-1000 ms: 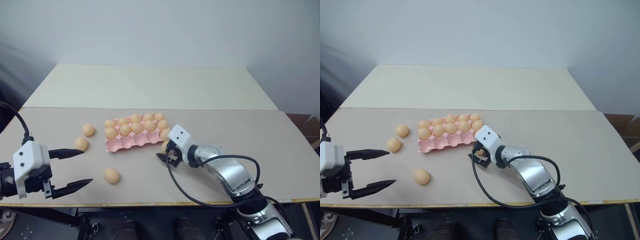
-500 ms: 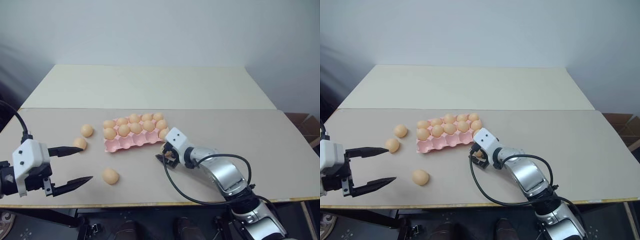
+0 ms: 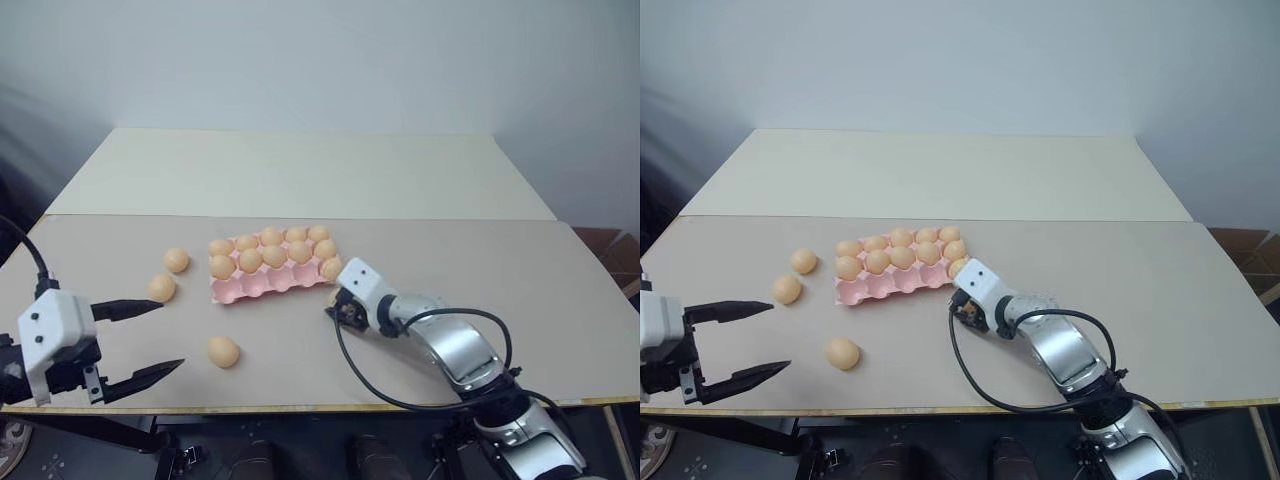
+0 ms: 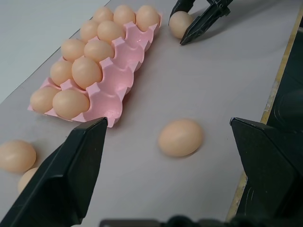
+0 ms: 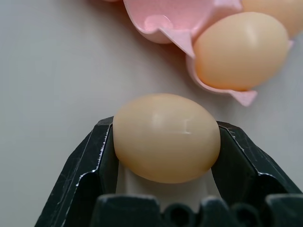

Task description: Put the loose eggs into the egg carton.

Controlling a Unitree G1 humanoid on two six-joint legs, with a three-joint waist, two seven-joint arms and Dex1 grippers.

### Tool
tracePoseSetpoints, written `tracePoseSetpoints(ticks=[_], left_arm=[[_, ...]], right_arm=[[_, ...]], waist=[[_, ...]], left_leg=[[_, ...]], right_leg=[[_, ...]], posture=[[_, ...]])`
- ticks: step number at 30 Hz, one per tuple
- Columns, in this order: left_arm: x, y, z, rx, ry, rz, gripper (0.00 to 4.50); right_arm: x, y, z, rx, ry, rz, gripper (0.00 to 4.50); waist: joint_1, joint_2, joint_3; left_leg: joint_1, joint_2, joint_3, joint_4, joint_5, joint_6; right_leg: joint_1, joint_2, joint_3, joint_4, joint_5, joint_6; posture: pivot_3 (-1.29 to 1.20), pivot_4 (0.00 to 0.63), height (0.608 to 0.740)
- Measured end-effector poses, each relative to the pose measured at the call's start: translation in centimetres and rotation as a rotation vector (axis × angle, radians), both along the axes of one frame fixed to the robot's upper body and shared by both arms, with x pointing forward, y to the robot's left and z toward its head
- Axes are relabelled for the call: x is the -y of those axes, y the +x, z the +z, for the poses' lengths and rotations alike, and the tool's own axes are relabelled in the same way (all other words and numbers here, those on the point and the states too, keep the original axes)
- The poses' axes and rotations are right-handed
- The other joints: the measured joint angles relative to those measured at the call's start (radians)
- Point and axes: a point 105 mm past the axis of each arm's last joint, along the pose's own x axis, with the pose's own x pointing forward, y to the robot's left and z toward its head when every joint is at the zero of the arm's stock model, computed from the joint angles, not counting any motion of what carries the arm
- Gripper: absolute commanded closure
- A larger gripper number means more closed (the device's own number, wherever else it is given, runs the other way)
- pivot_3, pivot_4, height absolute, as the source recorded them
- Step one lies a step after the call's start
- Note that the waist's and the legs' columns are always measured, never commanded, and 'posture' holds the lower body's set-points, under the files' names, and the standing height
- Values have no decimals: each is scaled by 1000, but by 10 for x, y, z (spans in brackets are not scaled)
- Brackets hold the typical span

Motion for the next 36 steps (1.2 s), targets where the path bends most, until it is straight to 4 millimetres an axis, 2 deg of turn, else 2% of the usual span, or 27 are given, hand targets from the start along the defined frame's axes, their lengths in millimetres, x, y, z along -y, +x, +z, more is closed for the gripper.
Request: tracePoseSetpoints(ticks=[6,10,13,16,18,23,25,29,36], left_arm=[[-11,4,0,-15,2,25,0],[-15,6,0,-17,0,36,0],[-18,7,-2,-22,7,45,0],[-18,7,-1,-15,8,41,0],[-19,7,-2,-13,6,43,0],[-18,5,-4,-18,3,48,0],[-18,4,-4,-15,2,49,0],[-16,3,-5,-15,4,51,0],[-16,1,-5,-11,3,58,0]], right_arm=[[2,-6,24,64,4,21,1874],[-11,-8,47,126,28,73,1874],[-30,-5,63,169,64,116,1874],[-50,4,61,187,67,149,1874],[-57,10,51,182,49,158,1874],[-53,25,38,197,8,135,1874],[-54,28,38,214,9,138,1171],[-59,29,37,228,23,157,41],[-64,27,49,265,41,188,41]], waist=[[-2,0,0],[-5,0,0],[-7,0,0],[-11,0,0],[-10,0,0],[-14,0,0],[-20,0,0],[-27,0,0],[-28,0,0]], left_leg=[[0,0,0,0,0,-1],[0,0,0,0,-1,-1],[0,1,0,0,0,0],[0,1,0,0,0,0],[-1,0,0,0,0,0],[-2,0,0,0,0,0],[-2,1,-1,0,0,0],[-2,1,-1,0,0,0],[-2,1,-1,0,0,0]], right_leg=[[0,0,0,0,0,0],[-1,0,0,0,0,0],[-1,1,0,0,0,0],[-1,0,-1,0,0,-1],[-1,0,-1,0,1,-2],[-1,-1,-1,-1,3,-4],[-1,0,-2,-1,2,-4],[-1,1,-2,0,2,-4],[-1,0,-2,0,1,-3]], posture=[[0,150,740],[0,150,740],[0,150,740],[0,150,740],[0,150,740],[0,150,740],[0,150,740],[0,150,740],[0,150,740]])
